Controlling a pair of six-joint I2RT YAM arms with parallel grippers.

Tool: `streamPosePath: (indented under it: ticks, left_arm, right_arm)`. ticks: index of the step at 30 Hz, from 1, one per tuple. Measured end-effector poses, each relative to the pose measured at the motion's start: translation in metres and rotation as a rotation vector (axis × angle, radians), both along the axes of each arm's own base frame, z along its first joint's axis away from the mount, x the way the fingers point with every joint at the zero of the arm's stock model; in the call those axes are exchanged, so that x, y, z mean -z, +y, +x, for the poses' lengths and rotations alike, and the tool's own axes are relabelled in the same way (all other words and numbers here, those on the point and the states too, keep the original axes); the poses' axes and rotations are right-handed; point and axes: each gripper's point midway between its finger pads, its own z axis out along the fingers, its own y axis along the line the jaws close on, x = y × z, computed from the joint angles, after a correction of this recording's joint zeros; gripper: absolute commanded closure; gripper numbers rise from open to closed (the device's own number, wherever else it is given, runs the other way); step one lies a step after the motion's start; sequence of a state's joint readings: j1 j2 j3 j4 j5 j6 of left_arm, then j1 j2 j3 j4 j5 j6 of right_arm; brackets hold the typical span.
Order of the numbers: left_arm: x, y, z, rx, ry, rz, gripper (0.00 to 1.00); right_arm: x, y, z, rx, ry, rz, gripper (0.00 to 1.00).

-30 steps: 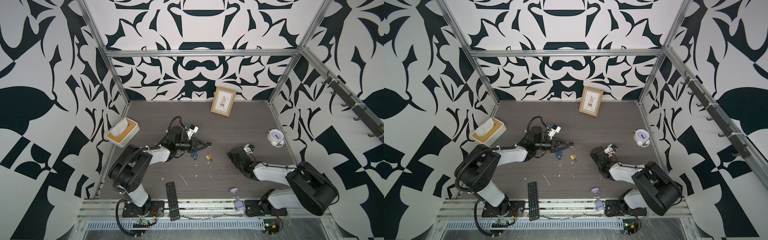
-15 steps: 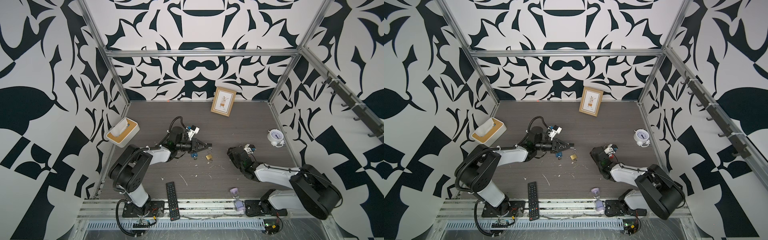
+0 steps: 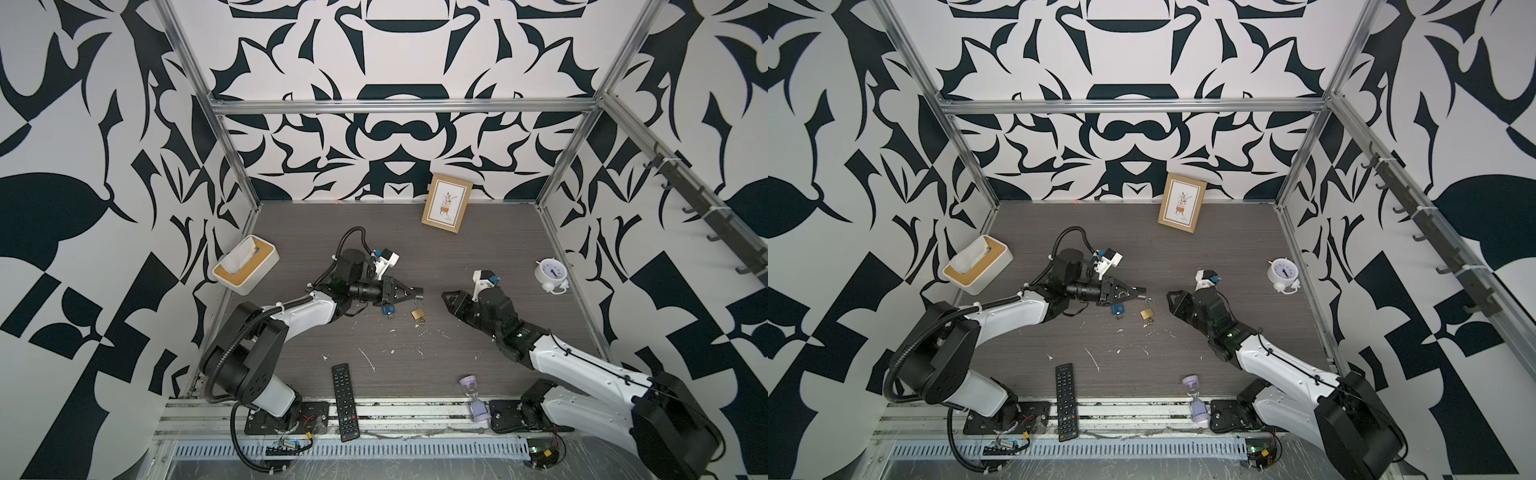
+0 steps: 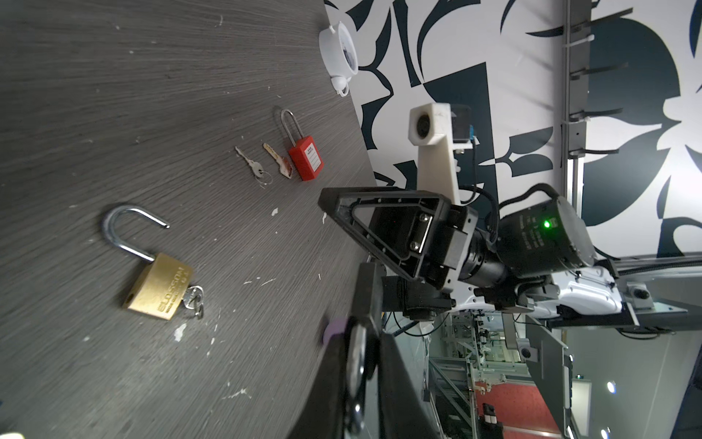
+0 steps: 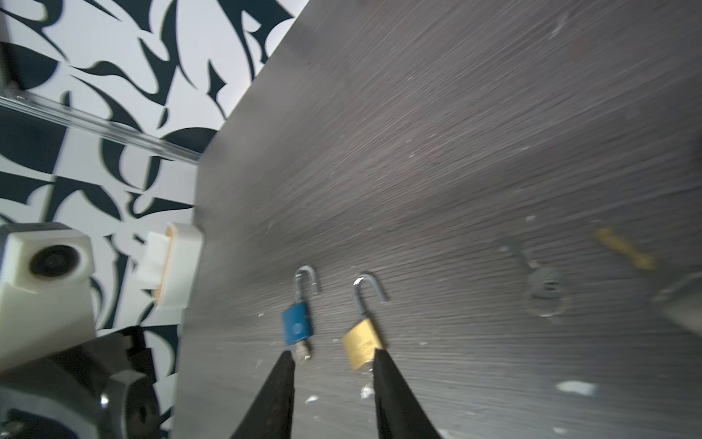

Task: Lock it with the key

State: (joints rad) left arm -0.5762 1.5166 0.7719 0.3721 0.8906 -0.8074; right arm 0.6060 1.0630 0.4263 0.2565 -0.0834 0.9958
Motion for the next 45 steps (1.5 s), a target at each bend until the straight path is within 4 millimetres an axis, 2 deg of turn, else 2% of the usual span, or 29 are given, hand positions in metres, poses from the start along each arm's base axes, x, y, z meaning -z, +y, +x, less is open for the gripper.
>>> streamPosePath:
  ticks: [2, 4, 9, 17, 21, 25, 27, 32, 38, 43, 45]
  left_arm:
    - [-0.008, 0.0, -0.003, 0.02, -0.023, -0.002, 1.0]
    - [-0.01, 0.001, -0.006, 0.041, -0.034, -0.001, 1.0]
    - [-0.004, 0.003, -0.014, 0.081, -0.002, 0.012, 1.0]
    - [0.006, 0.001, -0.021, 0.129, 0.042, 0.01, 1.0]
    - [0.014, -0.001, -0.02, 0.132, 0.067, 0.018, 1.0]
    - [0.014, -0.002, -0.018, 0.128, 0.07, 0.01, 1.0]
    - [0.011, -0.003, -0.016, 0.125, 0.064, 0.001, 1.0]
    - [0.005, -0.006, -0.013, 0.122, 0.05, -0.019, 1.0]
    - [0.004, -0.009, -0.009, 0.119, 0.056, -0.036, 1.0]
    - [0.008, -0.009, -0.002, 0.104, 0.09, -0.041, 1.0]
    - [0.006, -0.007, -0.001, 0.102, 0.095, -0.049, 1.0]
  right_arm:
    - [-0.014, 0.015, -0.002, -0.084, -0.028, 0.029, 0.39]
    - [-0.026, 0.026, -0.004, -0.147, -0.053, 0.058, 0.38]
    - [-0.04, 0.038, -0.011, -0.24, -0.096, 0.103, 0.45]
    - [-0.056, 0.051, -0.021, -0.333, -0.138, 0.188, 0.5]
    - [-0.048, 0.057, -0.024, -0.36, -0.107, 0.238, 0.55]
    - [-0.04, 0.058, -0.025, -0.367, -0.07, 0.262, 0.59]
    - [-0.042, 0.057, -0.024, -0.369, -0.071, 0.276, 0.61]
    - [-0.047, 0.054, -0.022, -0.361, -0.072, 0.314, 0.73]
    - [-0.042, 0.056, -0.022, -0.368, -0.041, 0.378, 0.76]
    - [-0.039, 0.058, -0.014, -0.358, -0.022, 0.452, 0.86]
    - [-0.041, 0.059, -0.012, -0.361, -0.025, 0.481, 0.97]
